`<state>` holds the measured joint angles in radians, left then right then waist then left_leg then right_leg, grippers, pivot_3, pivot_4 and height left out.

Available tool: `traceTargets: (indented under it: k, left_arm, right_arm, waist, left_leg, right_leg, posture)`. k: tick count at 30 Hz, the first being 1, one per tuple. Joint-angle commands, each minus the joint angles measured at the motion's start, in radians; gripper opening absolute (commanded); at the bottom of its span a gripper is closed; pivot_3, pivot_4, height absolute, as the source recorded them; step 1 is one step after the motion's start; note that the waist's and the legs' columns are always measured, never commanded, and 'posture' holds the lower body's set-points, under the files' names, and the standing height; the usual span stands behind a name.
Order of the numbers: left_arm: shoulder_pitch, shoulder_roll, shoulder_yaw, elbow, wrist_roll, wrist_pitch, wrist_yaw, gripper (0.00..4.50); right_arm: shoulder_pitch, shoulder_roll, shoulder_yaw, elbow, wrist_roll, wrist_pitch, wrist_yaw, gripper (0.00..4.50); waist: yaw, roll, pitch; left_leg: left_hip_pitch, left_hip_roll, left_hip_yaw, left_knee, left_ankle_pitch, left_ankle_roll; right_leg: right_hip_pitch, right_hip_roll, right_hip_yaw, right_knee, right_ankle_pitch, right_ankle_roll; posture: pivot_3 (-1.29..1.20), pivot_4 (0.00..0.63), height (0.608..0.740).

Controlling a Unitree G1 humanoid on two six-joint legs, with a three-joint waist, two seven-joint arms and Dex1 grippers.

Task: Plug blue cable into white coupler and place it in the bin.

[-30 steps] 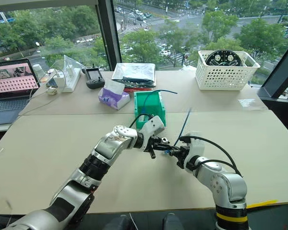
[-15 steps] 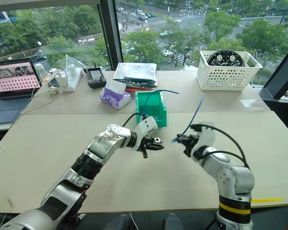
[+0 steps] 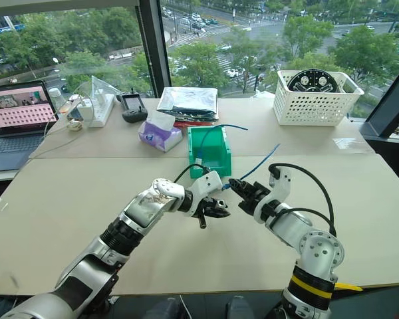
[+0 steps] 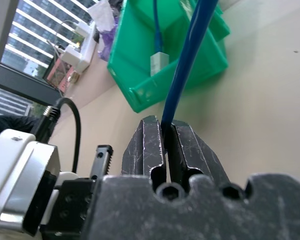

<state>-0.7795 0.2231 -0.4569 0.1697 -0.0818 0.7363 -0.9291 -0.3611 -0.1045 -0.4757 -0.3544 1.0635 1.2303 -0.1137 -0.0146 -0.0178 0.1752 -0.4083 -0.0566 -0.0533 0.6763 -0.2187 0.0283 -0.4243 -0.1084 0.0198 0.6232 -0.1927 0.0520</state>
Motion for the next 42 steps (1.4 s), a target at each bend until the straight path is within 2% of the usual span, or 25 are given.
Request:
traceTargets:
  k: [1, 11, 19, 27, 42]
  left_arm:
    - [-0.012, -0.002, 0.0, -0.024, -0.006, -0.012, -0.005, 0.7]
    - [-0.014, 0.004, -0.003, -0.021, -0.009, 0.004, -0.019, 0.7]
    - [-0.003, 0.01, -0.01, -0.034, -0.009, 0.016, -0.026, 0.7]
    - [0.0, 0.024, -0.034, -0.051, -0.009, 0.026, -0.043, 0.7]
    - [-0.004, 0.052, -0.084, -0.045, 0.015, 0.041, -0.049, 0.7]
  right_arm:
    - [0.007, -0.038, 0.031, -0.055, 0.022, -0.008, 0.0, 0.0]
    - [0.04, -0.118, 0.106, -0.064, 0.004, -0.03, 0.025, 0.0]
    - [0.025, -0.138, 0.103, -0.067, 0.021, -0.055, 0.012, 0.0]
    - [0.001, -0.214, 0.1, -0.062, 0.061, -0.03, 0.039, 0.0]
    - [0.058, -0.185, 0.173, -0.112, 0.114, -0.049, -0.015, 0.0]
  waist:
    - [0.0, 0.0, 0.0]
    - [0.0, 0.0, 0.0]
    - [0.0, 0.0, 0.0]
    - [0.0, 0.0, 0.0]
    - [0.001, 0.0, 0.0]
  left_leg:
    - [0.0, 0.0, 0.0, 0.0, 0.0, 0.0]
    - [0.0, 0.0, 0.0, 0.0, 0.0, 0.0]
    - [0.0, 0.0, 0.0, 0.0, 0.0, 0.0]
    - [0.0, 0.0, 0.0, 0.0, 0.0, 0.0]
    - [0.0, 0.001, 0.0, 0.0, 0.0, 0.0]
  right_leg:
    - [0.0, 0.0, 0.0, 0.0, -0.001, 0.002]
    - [0.0, 0.0, 0.0, 0.0, -0.004, 0.006]
    - [0.0, 0.0, 0.0, 0.0, -0.004, 0.006]
    - [0.0, 0.0, 0.0, 0.0, -0.004, 0.006]
    - [0.0, 0.0, 0.0, -0.001, -0.004, 0.006]
  posture:
    - [0.0, 0.15, 0.727]
    - [0.0, 0.15, 0.727]
    - [0.0, 0.15, 0.727]
    - [0.0, 0.15, 0.727]
    - [0.0, 0.15, 0.727]
